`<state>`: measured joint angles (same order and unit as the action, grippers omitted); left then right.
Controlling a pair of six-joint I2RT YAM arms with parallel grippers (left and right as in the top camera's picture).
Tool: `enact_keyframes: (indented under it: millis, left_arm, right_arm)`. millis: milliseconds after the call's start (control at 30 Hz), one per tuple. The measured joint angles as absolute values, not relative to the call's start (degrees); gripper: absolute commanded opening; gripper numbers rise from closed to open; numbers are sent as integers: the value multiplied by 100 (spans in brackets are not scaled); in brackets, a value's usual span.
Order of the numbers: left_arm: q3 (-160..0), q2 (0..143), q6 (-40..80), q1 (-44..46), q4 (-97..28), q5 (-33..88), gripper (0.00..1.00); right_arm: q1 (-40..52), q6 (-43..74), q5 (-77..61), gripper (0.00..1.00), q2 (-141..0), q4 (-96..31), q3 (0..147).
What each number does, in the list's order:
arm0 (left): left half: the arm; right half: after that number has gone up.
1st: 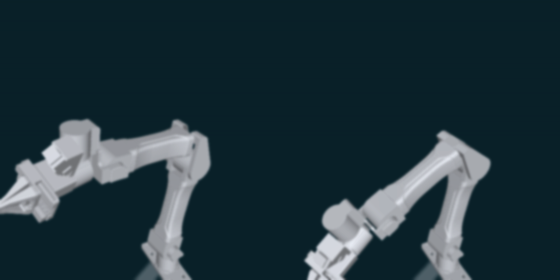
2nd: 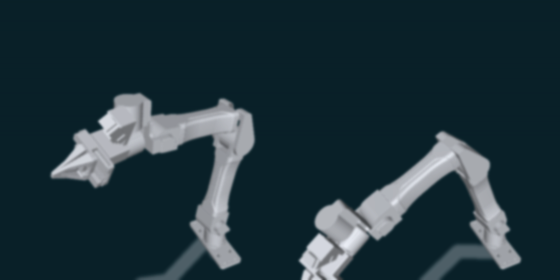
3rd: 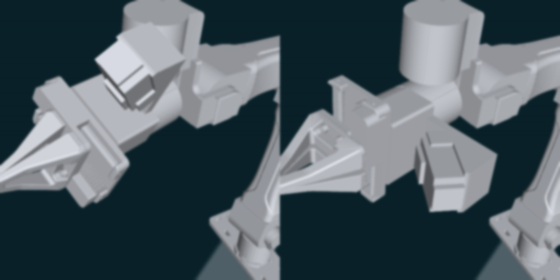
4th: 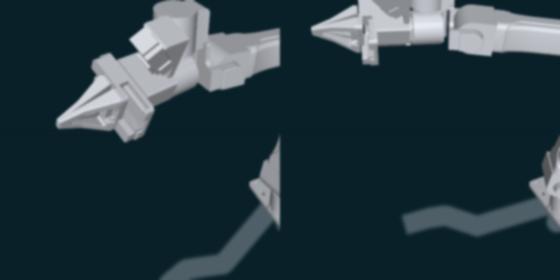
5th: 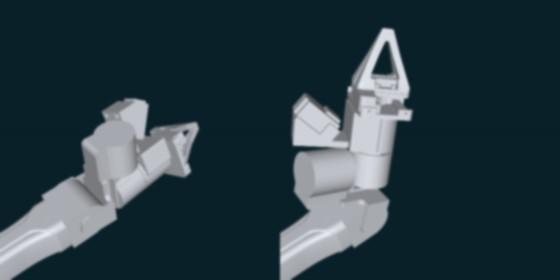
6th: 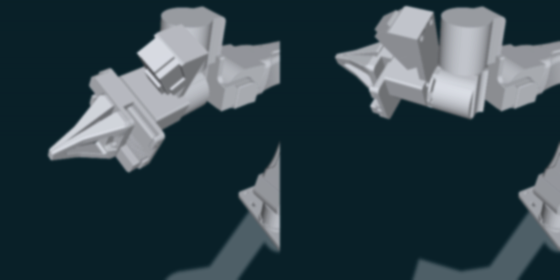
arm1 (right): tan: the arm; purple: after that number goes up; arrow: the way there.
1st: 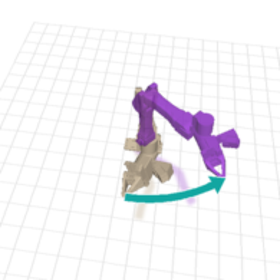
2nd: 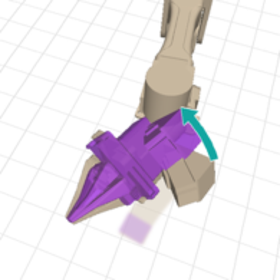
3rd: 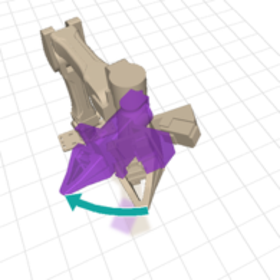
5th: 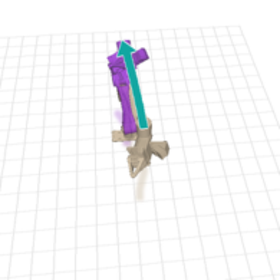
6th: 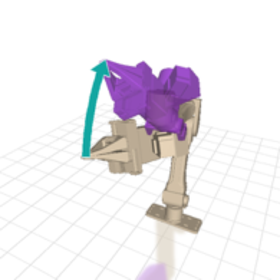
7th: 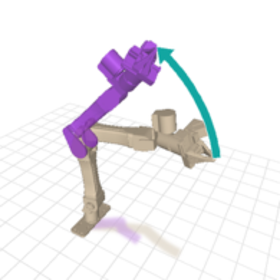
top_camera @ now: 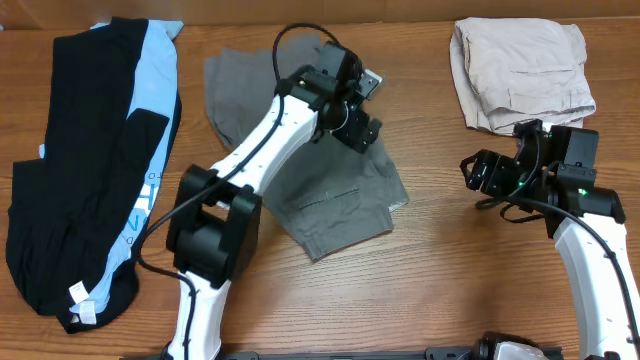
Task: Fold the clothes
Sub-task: 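Grasp the grey shorts with the left gripper and drag them to table center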
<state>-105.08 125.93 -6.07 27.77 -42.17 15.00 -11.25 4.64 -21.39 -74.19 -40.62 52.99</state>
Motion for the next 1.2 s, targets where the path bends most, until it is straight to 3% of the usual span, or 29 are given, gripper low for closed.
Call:
enact_keyframes:
  millis: [300,500,800,1200]
  left_arm:
    - [-11933,12488,-572,2609,-6702,1966,100]
    - [-12154,12311,-1028,3072,-7824,1994,100]
    - [-11332,12313,-895,4077,-7564,1535,100]
    - [-10639,12776,-744,4215,-6781,530,100]
  right_arm:
    - [-1094,-8,-2449,84,-7638,-4012,5301]
    - [-937,21,-2510,84,-8331,-3750,5301]
    - [-1173,582,-2526,84,-8536,-3144,5304]
    - [-1498,899,-2528,84,-8536,-3096,5304]
